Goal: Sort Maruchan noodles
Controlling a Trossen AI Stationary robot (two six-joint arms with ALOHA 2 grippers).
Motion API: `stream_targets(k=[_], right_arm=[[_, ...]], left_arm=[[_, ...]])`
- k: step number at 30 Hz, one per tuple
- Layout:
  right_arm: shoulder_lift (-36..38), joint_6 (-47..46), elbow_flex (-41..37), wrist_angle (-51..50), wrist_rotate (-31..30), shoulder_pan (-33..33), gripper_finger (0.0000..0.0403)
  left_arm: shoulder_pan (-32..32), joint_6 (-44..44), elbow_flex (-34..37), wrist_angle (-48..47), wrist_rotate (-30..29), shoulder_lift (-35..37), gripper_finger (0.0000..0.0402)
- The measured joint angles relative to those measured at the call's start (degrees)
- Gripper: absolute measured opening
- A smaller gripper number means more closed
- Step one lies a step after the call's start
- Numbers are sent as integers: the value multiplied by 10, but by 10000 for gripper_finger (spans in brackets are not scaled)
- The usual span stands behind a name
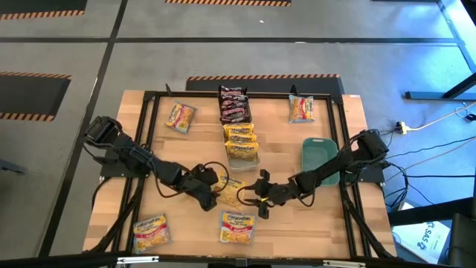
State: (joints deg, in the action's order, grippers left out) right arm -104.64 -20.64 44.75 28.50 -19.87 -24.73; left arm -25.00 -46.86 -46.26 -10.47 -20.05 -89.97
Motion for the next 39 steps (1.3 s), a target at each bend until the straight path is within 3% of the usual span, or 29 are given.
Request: stream_targets(k=[7, 12, 26, 39], right_arm=[[-21, 8, 21, -1, 0, 0, 256], [-36, 16, 22, -4, -2, 0, 279], [-40, 31, 22, -12, -1, 0, 282], [-40, 32, 22, -41, -5, 0, 282]], left_arm=[[2, -24, 0, -49, -14, 0, 284], [1, -36, 25, -102, -20, 1, 281], [31, -71, 175, 318, 98, 10, 284], [37, -131, 192, 357, 70, -5, 284]])
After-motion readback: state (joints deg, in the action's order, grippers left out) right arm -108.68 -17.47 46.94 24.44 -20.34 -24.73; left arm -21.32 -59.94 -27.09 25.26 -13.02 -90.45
